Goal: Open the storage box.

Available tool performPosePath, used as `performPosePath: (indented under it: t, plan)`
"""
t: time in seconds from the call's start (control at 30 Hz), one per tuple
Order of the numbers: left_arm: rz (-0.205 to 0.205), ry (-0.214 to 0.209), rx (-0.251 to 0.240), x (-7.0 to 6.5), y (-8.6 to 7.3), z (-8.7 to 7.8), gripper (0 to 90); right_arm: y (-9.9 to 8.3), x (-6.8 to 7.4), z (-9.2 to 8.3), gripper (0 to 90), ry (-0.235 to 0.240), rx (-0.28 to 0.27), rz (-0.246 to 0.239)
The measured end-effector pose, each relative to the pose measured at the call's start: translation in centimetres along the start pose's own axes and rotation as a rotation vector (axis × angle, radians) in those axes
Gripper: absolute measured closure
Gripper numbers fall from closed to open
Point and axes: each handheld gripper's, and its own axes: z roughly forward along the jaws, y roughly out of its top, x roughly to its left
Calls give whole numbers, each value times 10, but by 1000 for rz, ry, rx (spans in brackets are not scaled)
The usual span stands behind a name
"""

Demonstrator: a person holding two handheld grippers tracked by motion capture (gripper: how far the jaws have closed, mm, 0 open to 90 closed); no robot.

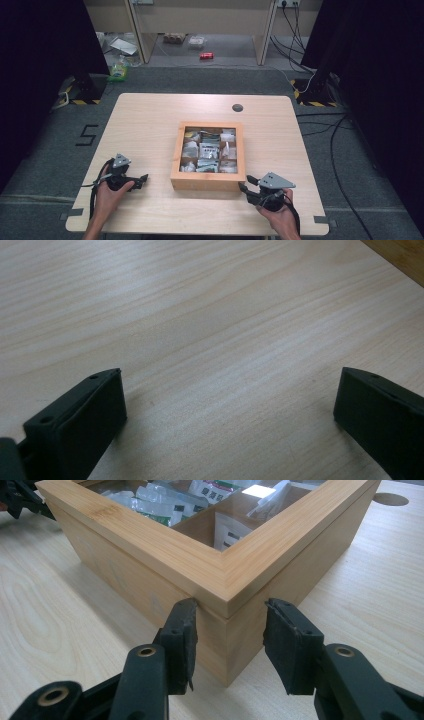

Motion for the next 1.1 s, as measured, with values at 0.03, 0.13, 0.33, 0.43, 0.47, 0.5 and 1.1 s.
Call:
performPosePath:
  t: [0.03,0.13,0.33,0.43,0.47,0.5,1.1]
  plan:
    - [0,0,0,0,0,0,0,0,0,0,564,2,-1,4]
    - [0,0,0,0,0,0,0,0,1,1,566,2,0,-1]
    - [0,0,0,0,0,0,0,2,3,4,559,3,-3,-15]
    - [0,0,0,0,0,0,0,2,3,4,557,3,-4,-15]
    - [0,0,0,0,0,0,0,2,3,4,557,3,-4,-15]
    - [0,0,0,0,0,0,0,2,3,4,548,2,-4,-7]
    - [0,0,0,0,0,0,0,5,2,5,538,12,-55,-3]
